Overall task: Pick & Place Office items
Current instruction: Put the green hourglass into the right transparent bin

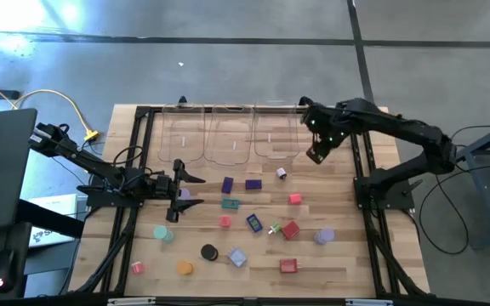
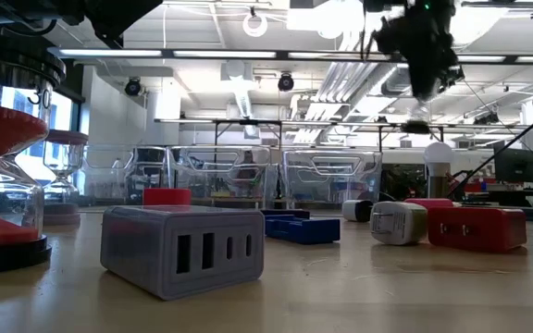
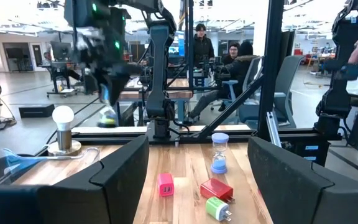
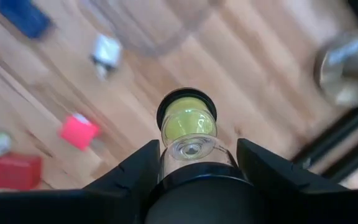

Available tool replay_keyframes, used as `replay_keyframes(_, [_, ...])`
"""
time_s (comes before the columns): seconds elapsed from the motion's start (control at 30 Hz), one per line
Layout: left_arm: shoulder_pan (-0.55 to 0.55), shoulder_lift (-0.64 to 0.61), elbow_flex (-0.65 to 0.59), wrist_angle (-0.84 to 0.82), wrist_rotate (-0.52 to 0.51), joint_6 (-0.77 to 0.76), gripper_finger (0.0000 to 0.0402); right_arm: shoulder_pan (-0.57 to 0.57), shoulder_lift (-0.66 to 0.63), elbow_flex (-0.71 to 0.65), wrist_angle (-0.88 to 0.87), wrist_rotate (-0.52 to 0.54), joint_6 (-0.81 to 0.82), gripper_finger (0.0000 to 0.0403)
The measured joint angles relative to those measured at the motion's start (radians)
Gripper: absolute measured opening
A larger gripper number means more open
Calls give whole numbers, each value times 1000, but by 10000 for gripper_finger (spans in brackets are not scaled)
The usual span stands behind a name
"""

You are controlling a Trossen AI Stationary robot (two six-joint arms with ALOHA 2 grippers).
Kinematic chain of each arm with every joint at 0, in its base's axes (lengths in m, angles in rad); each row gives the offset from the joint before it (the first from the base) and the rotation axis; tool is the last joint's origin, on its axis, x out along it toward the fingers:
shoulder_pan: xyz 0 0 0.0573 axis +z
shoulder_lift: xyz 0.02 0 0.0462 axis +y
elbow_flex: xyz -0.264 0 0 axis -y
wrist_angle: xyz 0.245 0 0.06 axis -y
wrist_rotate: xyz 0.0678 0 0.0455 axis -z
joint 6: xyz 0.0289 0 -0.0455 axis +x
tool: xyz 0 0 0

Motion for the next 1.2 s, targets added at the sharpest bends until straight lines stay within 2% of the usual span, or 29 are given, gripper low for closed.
replay_keyframes(0.17, [0, 0, 0, 0, 0, 0, 266, -4, 9, 95, 92, -3, -49, 190])
replay_keyframes(0.3, [0, 0, 0, 1, 0, 0, 266, -9, 67, 142, 181, -9, -87, 191])
replay_keyframes(0.5, [0, 0, 0, 1, 0, 0, 266, -32, 227, 217, 272, -34, -169, 189])
replay_keyframes(0.63, [0, 0, 0, 1, 0, 0, 266, -66, 352, 284, 275, -30, -207, 198])
replay_keyframes(0.77, [0, 0, 0, 0, 0, 0, 266, -110, 468, 334, 284, -32, -237, 188])
replay_keyframes(0.9, [-8, 0, 0, -14, 0, 0, 266, -161, 561, 351, 305, -29, -261, 188])
replay_keyframes(1.07, [-27, 0, 0, -23, 0, 0, 266, -223, 650, 351, 311, -29, -261, 209])
replay_keyframes(1.2, [-36, 0, 0, -26, 0, 0, 266, -253, 703, 351, 320, -26, -262, 198])
